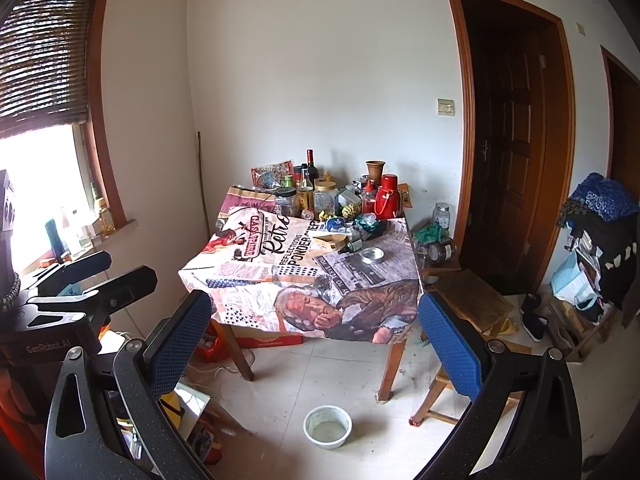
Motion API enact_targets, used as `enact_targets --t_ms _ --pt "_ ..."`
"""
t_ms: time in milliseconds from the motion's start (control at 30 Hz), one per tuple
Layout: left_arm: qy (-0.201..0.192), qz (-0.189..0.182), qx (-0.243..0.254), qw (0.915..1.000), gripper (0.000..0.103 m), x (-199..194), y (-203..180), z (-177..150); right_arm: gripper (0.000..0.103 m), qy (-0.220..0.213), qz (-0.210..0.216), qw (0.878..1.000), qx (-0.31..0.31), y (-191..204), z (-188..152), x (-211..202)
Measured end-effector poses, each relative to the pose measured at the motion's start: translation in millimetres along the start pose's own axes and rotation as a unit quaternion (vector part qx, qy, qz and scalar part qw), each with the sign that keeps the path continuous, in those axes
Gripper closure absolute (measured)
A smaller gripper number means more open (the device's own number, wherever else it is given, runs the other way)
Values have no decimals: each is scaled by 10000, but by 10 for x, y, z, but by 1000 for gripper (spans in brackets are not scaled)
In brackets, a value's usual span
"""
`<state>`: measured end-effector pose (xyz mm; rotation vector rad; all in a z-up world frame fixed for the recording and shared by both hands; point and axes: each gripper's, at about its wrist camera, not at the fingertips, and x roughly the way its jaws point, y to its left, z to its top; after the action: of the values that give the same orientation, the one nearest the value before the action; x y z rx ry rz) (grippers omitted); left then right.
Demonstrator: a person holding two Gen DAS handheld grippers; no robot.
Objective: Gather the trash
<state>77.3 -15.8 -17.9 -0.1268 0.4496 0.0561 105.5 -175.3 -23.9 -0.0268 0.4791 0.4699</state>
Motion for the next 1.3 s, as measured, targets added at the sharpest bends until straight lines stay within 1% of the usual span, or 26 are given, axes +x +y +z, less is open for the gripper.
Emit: enact_targets --t_ms 233,333,433,600,767,833,933,1000,1100,1167,1267,1300 --pt "6 -51 -64 10000 0 336 -172 213 0 -103 60 9999 83 -307 186 189" --pt "-19 -7 -155 9999 0 451 -227 314 0 -135 56 9998 139 -456 262 277" --pt "-57 139 -246 9996 0 589 -273 436 0 -178 47 9996 210 -615 337 346" --pt "-117 427 -300 9986 0 877 -264 650 0 -147 -159 9993 304 -829 482 569" --pt "-232 695 -277 9969 0 1240 -139 813 0 7 -283 9982 521 -976 567 922" --pt "-230 731 -239 9968 0 1421 -63 865 0 67 -351 9978 555 -1003 592 1070" --pt "-172 672 -184 9974 0 1726 66 943 0 164 -530 9970 549 -993 649 1346" --pt "-114 522 -171 9984 0 1976 189 1020 0 225 -668 9960 543 -949 707 1569" --pt "79 293 -214 9993 0 2388 415 1181 0 341 -792 9947 566 -902 810 1866" --pt "177 205 -216 9994 0 2663 569 1300 0 467 -878 9933 593 -825 888 2119" --pt "348 134 -179 9991 0 3043 798 1446 0 607 -1006 9912 611 -744 975 2426" --pt "413 128 -172 9989 2 3147 846 1475 0 630 -1060 9904 626 -719 992 2522"
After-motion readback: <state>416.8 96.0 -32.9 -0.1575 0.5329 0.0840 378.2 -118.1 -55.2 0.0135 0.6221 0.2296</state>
